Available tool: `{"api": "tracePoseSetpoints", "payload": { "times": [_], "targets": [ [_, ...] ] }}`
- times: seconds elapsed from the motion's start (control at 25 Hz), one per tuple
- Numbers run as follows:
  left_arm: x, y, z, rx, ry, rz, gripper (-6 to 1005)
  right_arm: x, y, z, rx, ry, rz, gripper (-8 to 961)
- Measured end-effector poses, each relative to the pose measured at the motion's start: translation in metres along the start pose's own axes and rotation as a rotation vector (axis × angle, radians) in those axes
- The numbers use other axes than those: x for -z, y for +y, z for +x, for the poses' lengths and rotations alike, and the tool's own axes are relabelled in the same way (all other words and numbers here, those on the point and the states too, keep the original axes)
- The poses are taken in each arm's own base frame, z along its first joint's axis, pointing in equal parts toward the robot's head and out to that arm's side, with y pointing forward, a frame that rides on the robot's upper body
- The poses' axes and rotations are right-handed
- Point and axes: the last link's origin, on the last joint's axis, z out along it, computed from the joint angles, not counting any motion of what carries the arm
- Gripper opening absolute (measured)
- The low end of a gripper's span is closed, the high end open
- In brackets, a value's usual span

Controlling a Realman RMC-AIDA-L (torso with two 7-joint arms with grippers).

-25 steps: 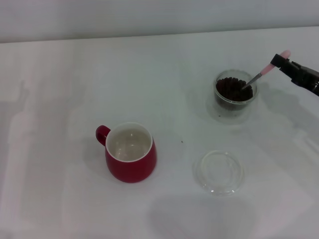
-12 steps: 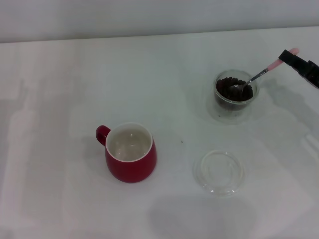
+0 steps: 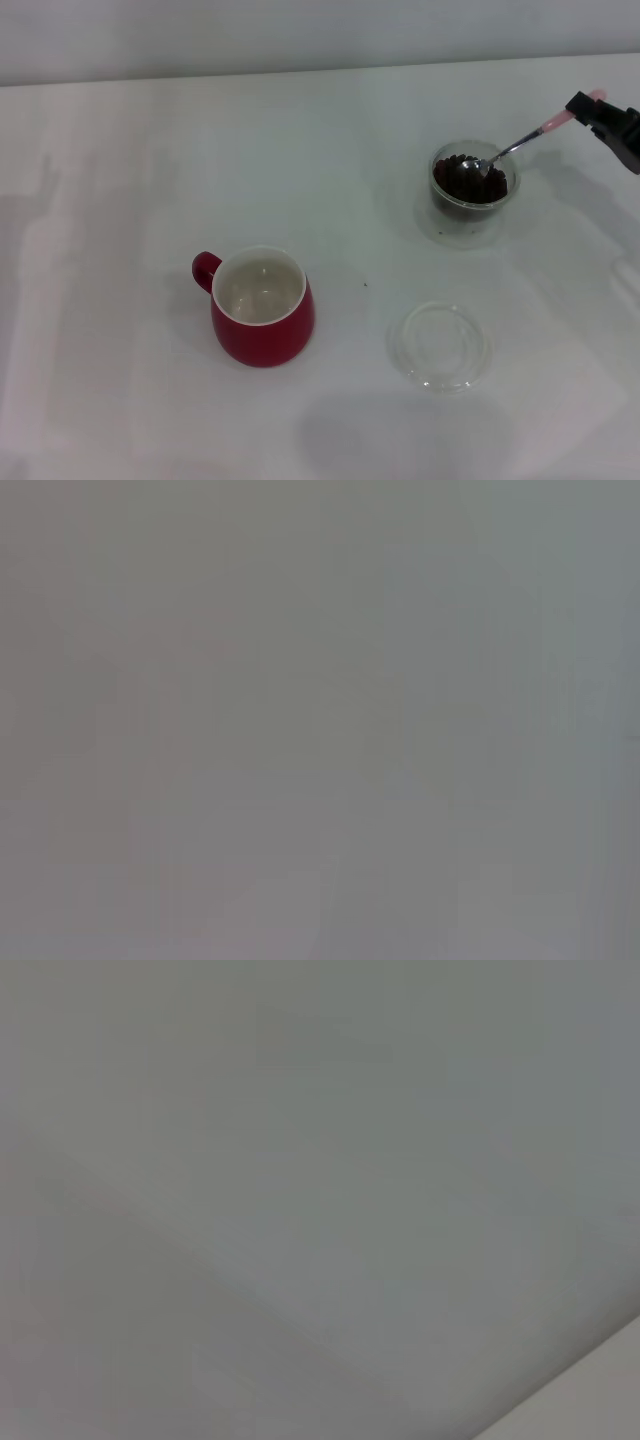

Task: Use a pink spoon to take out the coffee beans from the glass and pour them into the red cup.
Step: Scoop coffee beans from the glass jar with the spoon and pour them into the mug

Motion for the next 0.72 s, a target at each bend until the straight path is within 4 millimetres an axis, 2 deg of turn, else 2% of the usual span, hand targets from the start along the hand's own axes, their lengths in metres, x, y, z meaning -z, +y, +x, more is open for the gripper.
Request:
{"api": "tracePoseSetpoints", "payload": {
  "times": [0.72],
  "targets": [
    [-0.004,0.004,0.002,0.005,0.007,-0.007,879,0.005,-0.004,-0.020,-0.126,-0.013,0.006,143]
  ]
}}
